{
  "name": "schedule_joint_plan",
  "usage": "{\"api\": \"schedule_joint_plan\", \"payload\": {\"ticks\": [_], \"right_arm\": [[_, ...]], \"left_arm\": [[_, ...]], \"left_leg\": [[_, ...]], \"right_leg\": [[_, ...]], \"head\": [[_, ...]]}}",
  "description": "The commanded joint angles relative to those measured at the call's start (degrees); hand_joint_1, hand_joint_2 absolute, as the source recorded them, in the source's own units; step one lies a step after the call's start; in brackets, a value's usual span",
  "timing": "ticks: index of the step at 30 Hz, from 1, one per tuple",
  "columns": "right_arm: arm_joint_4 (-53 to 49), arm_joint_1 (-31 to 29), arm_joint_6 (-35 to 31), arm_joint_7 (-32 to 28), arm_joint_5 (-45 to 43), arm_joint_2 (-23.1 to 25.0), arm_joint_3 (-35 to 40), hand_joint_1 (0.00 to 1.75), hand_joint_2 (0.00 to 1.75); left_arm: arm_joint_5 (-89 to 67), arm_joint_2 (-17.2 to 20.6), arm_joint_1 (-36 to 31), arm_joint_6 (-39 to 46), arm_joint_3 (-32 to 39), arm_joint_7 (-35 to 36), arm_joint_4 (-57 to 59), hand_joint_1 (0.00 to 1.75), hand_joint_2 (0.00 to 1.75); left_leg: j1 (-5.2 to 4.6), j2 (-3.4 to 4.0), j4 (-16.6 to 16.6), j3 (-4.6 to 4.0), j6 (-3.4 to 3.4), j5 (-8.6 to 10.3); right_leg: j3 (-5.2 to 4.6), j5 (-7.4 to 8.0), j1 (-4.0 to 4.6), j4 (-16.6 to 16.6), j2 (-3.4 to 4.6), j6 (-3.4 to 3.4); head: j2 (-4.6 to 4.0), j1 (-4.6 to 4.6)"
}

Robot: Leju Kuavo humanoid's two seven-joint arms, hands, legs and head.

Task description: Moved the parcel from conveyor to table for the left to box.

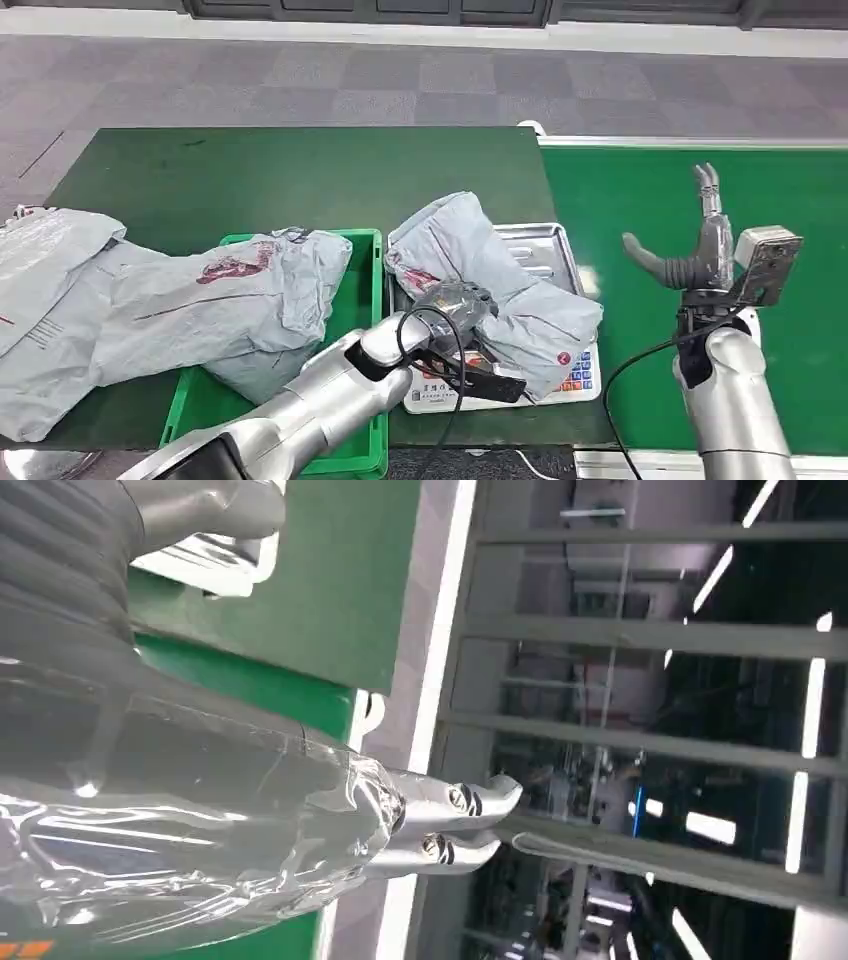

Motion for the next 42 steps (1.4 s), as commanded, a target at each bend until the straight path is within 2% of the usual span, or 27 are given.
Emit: {"api": "schedule_joint_plan", "payload": {"ticks": [1,9,12,15,18,21,24,27,32,33,37,38,39,42], "right_arm": [[6.7,-3.6,-0.4,0.5,-1.6,-1.4,3.1,0.0,1.75],[6.3,-4.3,-1.1,1.2,-1.6,-1.3,1.4,0.0,1.75],[4.4,-2.7,-0.8,1.8,-2.0,-1.8,0.0,0.0,1.75],[3.6,-2.5,-0.1,2.4,-1.8,-1.3,-0.8,0.0,1.75],[5.3,-3.6,4.1,4.6,-4.6,-0.6,-0.6,0.0,1.75],[6.4,-3.8,4.1,4.5,-4.3,0.4,-0.5,0.0,1.75],[4.6,-0.8,5.6,4.4,-5.4,0.3,-1.1,0.0,1.75],[0.7,3.7,6.4,4.4,-6.8,-0.9,-3.0,0.0,1.75],[0.2,3.9,6.6,4.6,-6.8,-0.7,-3.1,0.0,1.75],[-1.2,5.0,5.7,5.2,-6.7,-0.1,-4.0,0.0,1.75],[-3.4,7.9,4.9,5.9,-7.2,-1.3,-5.6,0.0,1.75],[-4.1,8.9,4.9,5.6,-7.2,-1.3,-6.2,0.0,1.75],[-4.3,9.1,5.0,5.6,-7.2,-1.3,-6.4,0.0,1.75],[-4.3,9.0,4.9,5.6,-7.2,-1.1,-6.4,0.0,1.75]], "left_arm": [[4.8,-0.6,0.5,3.3,5.0,-2.8,3.1,1.75,1.75],[10.8,-1.0,-7.0,7.9,8.8,-3.0,-3.3,1.75,1.75],[13.7,-0.8,-9.1,10.5,10.7,-3.4,-6.8,1.75,1.75],[14.6,1.5,-8.6,13.0,14.4,-3.2,-13.6,1.75,1.75],[17.2,3.7,-7.6,13.4,18.6,-3.7,-19.6,1.75,1.75],[18.0,6.4,-7.8,14.5,21.9,-3.5,-22.6,1.75,1.75],[16.5,7.6,-5.4,15.9,22.7,-4.7,-23.3,1.75,1.75],[10.5,9.5,-2.2,20.8,22.5,-2.9,-25.0,1.75,1.75],[10.3,9.7,-1.9,20.3,23.0,-3.0,-25.8,1.75,1.75],[-6.7,11.6,-0.6,29.4,22.3,8.8,-27.2,1.75,1.75],[-26.2,13.4,12.0,31.9,31.4,16.9,-42.0,1.75,1.75],[-28.1,14.0,16.0,32.7,33.2,17.6,-46.7,1.75,1.75],[-28.4,14.2,17.2,32.7,33.8,17.2,-48.1,1.75,1.75],[-28.6,14.2,17.5,32.5,33.9,16.9,-48.9,1.75,1.75]], "left_leg": [[0.04,0.27,-0.2,-0.01,-0.15,0.03],[0.05,0.09,0.1,-0.37,-0.11,-0.02],[0.06,0.01,0.2,-0.55,-0.12,0.0],[0.07,-0.02,0.2,-0.53,-0.16,-0.01],[0.03,0.14,0.1,-0.45,-0.14,-0.03],[0.05,0.35,0.1,-0.47,-0.19,-0.04],[0.06,0.33,0.0,-0.45,-0.18,-0.01],[0.09,0.1,-0.2,-0.21,-0.22,0.05],[0.03,0.11,0.0,-0.39,-0.16,-0.02],[0.06,0.2,0.0,-0.36,-0.21,-0.03],[-0.04,0.25,-0.2,-0.26,-0.17,0.0],[-0.02,0.27,-0.3,-0.23,-0.21,0.0],[-0.03,0.23,-0.2,-0.23,-0.19,-0.03],[-0.01,0.21,-0.1,-0.31,-0.23,-0.09]], "right_leg": [[-0.08,0.14,0.04,-0.2,0.19,-0.09],[-0.46,0.05,0.05,0.1,0.1,-0.07],[-0.63,0.05,0.06,0.1,0.01,-0.07],[-0.63,0.03,0.08,0.1,-0.03,-0.09],[-0.6,0.05,0.03,0.1,0.15,-0.09],[-0.66,0.1,0.05,0.1,0.34,-0.13],[-0.64,0.11,0.06,0.1,0.33,-0.12],[-0.34,0.1,0.1,-0.2,0.09,-0.15],[-0.54,0.01,0.03,0.1,0.14,-0.09],[-0.52,0.03,0.06,0.0,0.21,-0.12],[-0.5,0.03,-0.05,-0.1,0.28,-0.1],[-0.46,0.04,-0.02,-0.1,0.28,-0.12],[-0.45,0.01,-0.04,-0.1,0.26,-0.11],[-0.54,-0.06,-0.01,0.0,0.24,-0.13]], "head": [[0.0,0.0],[0.0,0.0],[0.0,0.0],[0.0,0.0],[0.0,0.0],[0.0,0.0],[0.0,0.0],[0.0,0.0],[0.0,0.0],[0.0,0.0],[0.0,0.0],[0.0,0.0],[0.0,-0.02],[0.0,0.0]]}}
